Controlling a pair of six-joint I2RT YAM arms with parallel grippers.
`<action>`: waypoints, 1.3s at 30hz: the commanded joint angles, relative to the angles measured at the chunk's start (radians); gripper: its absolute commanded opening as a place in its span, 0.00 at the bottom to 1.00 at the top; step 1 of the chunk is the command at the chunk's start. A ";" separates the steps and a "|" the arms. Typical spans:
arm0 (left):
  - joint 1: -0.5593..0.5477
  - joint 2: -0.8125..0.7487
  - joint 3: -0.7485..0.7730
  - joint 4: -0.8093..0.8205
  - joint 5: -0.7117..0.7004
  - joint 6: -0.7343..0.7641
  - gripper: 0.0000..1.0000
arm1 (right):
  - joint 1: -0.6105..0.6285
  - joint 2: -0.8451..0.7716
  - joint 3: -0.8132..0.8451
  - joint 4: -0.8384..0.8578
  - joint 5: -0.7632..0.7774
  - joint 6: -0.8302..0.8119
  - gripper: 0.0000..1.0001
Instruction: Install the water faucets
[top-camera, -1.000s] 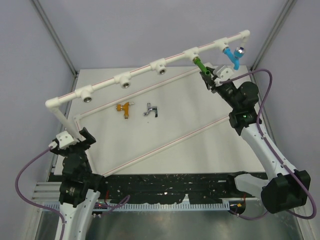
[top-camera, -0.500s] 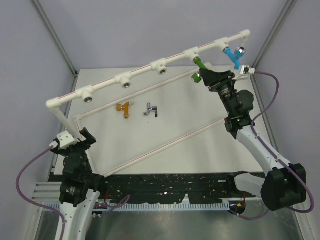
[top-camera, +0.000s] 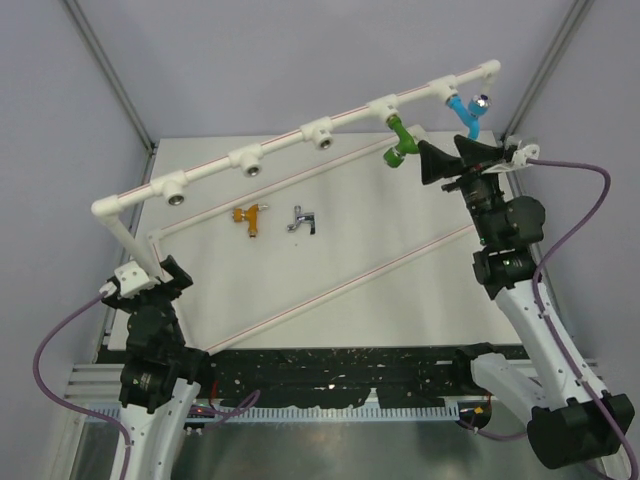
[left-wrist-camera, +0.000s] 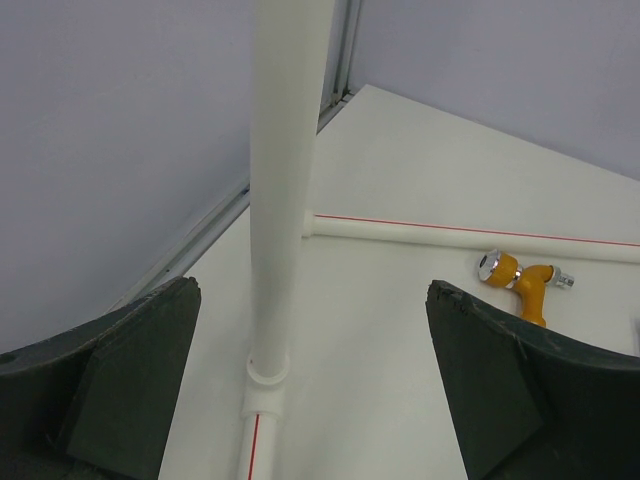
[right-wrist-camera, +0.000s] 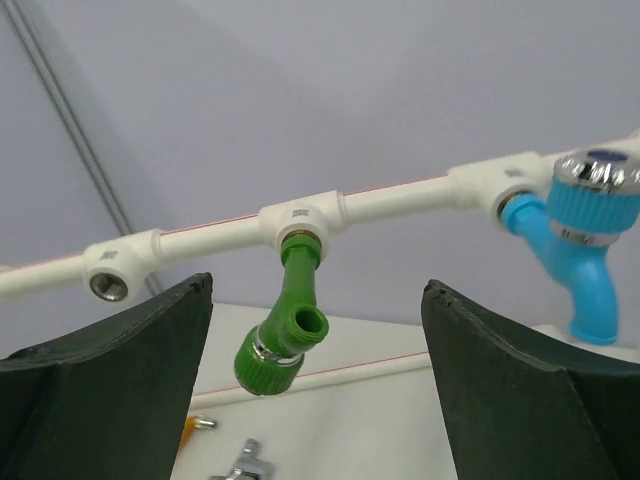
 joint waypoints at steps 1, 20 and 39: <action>0.000 -0.135 -0.001 0.048 -0.018 0.007 1.00 | -0.004 -0.060 0.143 -0.263 -0.122 -0.697 0.90; -0.002 -0.149 -0.003 0.051 -0.010 0.006 1.00 | 0.247 0.002 0.377 -0.837 0.057 -1.964 0.86; -0.002 -0.166 -0.001 0.042 -0.013 0.002 1.00 | 0.301 0.162 0.242 -0.465 0.230 -2.188 0.77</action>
